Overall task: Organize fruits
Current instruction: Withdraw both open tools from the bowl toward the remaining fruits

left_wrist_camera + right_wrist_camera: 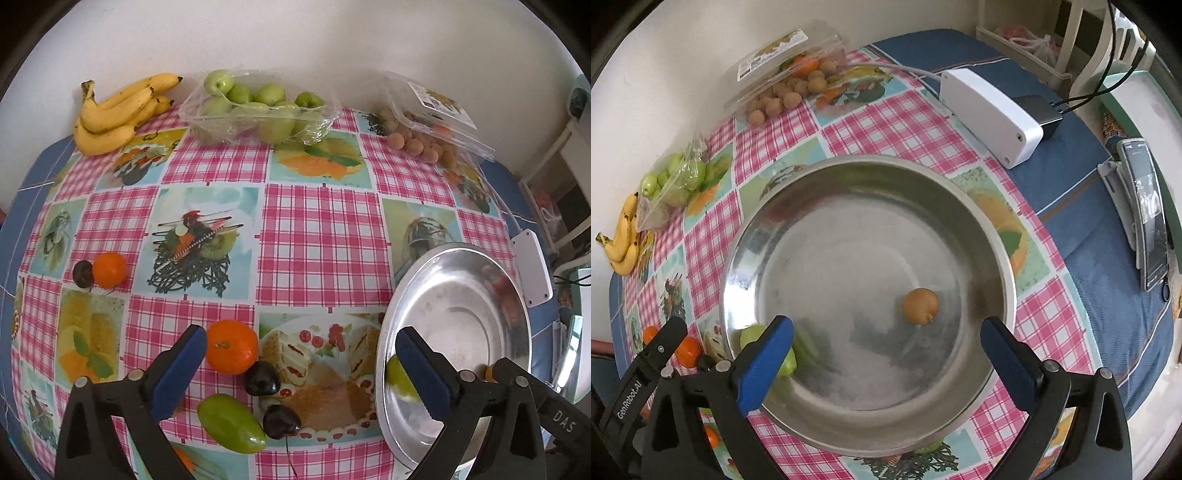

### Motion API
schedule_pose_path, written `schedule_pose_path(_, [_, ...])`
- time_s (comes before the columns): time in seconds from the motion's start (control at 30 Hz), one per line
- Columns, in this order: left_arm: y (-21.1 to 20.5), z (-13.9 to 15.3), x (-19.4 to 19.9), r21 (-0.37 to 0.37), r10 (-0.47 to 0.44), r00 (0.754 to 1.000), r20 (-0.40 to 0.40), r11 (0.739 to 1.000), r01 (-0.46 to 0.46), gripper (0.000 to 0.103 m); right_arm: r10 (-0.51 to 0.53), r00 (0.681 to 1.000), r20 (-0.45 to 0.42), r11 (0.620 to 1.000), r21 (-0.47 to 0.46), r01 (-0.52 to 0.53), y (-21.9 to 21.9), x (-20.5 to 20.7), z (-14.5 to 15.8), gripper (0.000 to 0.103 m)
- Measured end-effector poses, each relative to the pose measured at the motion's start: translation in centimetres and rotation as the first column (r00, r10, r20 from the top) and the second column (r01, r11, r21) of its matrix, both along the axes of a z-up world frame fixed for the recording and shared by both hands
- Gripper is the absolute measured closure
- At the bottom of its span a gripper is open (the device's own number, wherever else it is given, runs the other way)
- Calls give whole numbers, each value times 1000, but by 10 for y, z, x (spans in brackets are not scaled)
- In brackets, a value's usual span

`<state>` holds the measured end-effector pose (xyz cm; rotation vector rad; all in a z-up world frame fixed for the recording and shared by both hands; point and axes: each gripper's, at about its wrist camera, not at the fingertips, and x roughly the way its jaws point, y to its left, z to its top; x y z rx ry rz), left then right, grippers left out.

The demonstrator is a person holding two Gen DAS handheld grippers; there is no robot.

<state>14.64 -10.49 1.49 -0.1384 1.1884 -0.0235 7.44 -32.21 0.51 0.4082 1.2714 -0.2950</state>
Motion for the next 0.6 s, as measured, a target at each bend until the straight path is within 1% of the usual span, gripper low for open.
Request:
schedule_pose_path(0.17, [3,-4,-4,-1,-7,1000,-20,1000,7,0,13,1000,2,1000,23,-13,3,2,-4,2])
schedule_pose_path(0.27, [9,-5,-8,-6,-7,1000,-30,1000,7,0,17,1000,-3,1000,11,-17,5,3,-4,2])
schedule_pose_path(0.43, [30,-4,-13,-12,36,998,-43,999,-36,0,25,1000,10,1000,14,-25,11,1,1,2])
schedule_pose_path(0.6, [55,7,-19,-13,82,997,-14,997,-82,0,46,999,22,999,5,-46,25,-2,11,2])
